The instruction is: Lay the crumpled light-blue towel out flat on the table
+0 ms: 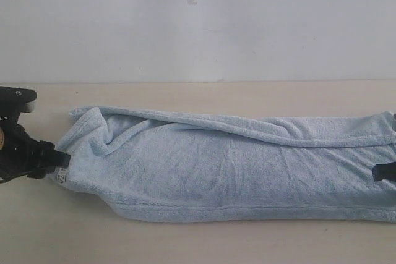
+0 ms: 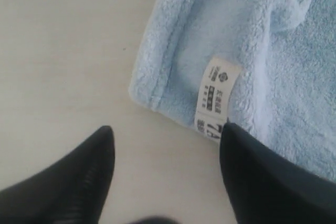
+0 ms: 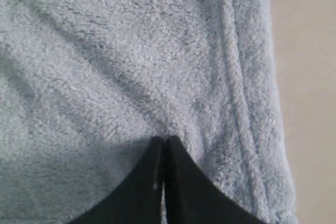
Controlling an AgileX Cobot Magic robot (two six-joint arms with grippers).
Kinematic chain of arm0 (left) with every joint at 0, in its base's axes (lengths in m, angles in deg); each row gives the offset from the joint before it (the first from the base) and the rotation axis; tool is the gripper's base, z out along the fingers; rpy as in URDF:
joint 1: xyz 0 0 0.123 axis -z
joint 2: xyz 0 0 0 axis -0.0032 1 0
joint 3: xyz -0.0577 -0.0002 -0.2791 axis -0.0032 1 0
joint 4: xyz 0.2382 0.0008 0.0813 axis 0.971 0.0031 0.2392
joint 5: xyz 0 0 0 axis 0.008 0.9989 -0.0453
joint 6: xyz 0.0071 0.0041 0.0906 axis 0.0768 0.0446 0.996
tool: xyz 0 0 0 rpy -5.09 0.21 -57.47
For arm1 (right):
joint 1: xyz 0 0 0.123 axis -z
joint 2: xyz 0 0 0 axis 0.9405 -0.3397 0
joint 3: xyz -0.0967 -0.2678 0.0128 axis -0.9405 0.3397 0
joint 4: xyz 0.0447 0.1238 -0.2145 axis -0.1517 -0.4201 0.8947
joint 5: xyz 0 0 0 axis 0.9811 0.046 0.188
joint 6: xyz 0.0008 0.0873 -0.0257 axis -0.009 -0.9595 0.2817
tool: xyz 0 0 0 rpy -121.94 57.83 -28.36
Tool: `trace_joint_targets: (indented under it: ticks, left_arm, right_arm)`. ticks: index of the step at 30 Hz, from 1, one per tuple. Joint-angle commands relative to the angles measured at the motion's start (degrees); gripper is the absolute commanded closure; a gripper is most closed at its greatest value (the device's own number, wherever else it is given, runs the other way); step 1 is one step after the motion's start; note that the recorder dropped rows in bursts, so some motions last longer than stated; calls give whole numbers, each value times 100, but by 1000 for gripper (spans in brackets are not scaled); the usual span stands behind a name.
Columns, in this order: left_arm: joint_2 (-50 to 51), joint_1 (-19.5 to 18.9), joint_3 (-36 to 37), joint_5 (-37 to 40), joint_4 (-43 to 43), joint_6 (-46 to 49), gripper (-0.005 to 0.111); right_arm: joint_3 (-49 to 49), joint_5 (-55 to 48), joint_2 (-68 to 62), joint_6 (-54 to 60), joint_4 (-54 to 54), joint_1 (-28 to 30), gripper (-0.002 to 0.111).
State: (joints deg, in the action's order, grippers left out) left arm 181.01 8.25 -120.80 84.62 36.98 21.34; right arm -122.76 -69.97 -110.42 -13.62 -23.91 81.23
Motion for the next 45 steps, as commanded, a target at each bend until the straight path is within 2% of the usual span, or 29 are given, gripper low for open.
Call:
trace_joint_targets:
  ticks: [1,10,14,18,23,27,29,32,35,45]
  left_arm:
    - [-22,50,-180,219,-48,-34,47]
    - [-54,35,-180,212,-353,197,47]
    - [-197,-238,-180,180,-902,611,47]
    - [-399,-567,-238,257,-2657,2000,43]
    - [-478,-899,-576,758,-5315,4945,38]
    - [-173,-1329,-1029,1772,-7825,7803,38]
    - [134,-1609,-1250,2338,-8626,8579,38]
    - [523,-2017,-1502,2473,-8694,8786,38]
    - [790,-2250,-1635,2641,-8630,8985,38]
    - [1647,-2269,-1675,2491,-9275,9978,38]
  right_arm:
    - [13,111,52,679,-669,30,107]
    - [13,51,52,824,-854,30,107]
    - [13,25,52,1304,-1412,30,107]
    - [13,40,52,1727,-1796,30,107]
    - [13,64,52,1734,-1822,30,107]
    - [13,63,52,1734,-1832,30,107]
    - [13,17,52,1764,-1847,30,107]
    - [13,-46,52,1795,-1854,30,107]
    - [13,-31,52,1831,-1858,30,107]
    - [13,9,52,1841,-1858,30,107]
